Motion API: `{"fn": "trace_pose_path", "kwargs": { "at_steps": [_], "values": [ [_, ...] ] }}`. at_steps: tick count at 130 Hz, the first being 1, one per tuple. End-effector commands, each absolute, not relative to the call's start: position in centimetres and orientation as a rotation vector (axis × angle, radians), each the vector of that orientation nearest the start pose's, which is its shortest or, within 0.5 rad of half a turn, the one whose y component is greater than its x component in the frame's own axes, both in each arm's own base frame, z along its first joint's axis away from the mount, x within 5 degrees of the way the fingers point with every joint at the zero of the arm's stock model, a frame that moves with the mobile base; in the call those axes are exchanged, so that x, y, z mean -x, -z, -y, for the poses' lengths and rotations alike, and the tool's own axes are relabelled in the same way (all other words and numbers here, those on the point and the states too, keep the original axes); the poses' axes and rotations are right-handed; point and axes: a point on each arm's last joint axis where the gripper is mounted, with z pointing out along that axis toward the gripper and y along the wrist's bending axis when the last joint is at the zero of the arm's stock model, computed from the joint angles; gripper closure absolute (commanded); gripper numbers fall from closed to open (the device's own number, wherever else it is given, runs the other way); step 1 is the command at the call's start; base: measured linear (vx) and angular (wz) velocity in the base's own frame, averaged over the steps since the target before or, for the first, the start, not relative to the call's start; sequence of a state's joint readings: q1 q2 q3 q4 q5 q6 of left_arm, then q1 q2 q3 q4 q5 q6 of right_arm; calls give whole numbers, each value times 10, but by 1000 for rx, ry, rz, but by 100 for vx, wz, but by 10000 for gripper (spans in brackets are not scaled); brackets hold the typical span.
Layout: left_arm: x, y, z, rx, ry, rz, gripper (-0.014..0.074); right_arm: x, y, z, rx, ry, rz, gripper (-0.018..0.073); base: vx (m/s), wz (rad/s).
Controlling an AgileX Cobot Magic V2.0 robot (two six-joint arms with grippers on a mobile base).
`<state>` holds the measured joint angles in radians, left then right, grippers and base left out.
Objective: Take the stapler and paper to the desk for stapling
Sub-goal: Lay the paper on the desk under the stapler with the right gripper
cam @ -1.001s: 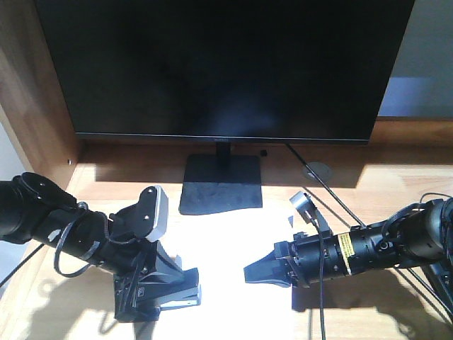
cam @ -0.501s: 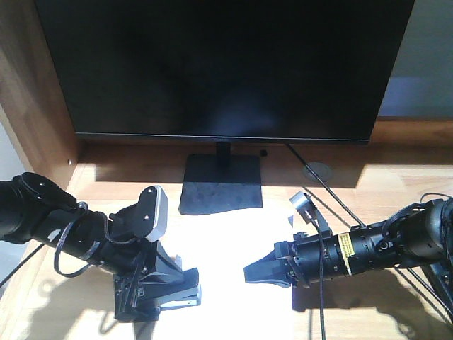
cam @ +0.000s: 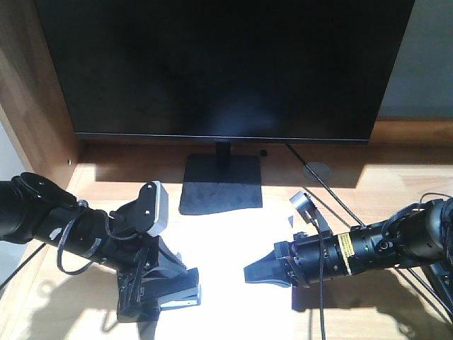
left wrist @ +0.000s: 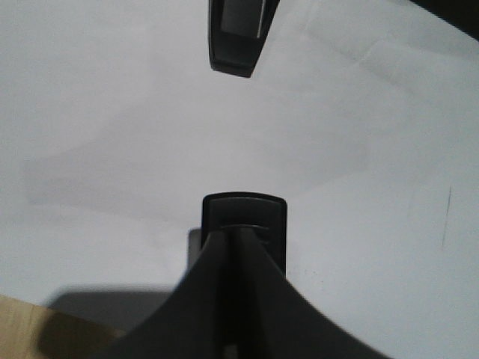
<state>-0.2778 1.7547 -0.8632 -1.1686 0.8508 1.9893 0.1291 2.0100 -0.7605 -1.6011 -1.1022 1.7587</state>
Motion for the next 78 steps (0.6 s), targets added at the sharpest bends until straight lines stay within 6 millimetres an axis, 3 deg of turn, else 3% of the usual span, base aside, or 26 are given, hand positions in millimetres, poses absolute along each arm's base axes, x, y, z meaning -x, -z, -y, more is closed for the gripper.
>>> {"fn": "trace_pose_path", "kwargs": {
  "at_steps": [1, 78],
  "values": [
    [-275, -185, 149, -1539, 768, -1822, 603, -280, -122, -121, 318, -1644, -2398, 562, 0, 0],
    [-272, -183, 154, -1567, 762, -1816, 603, -281, -122, -121, 294, -1645, -2387, 562, 0, 0]
  ]
}}
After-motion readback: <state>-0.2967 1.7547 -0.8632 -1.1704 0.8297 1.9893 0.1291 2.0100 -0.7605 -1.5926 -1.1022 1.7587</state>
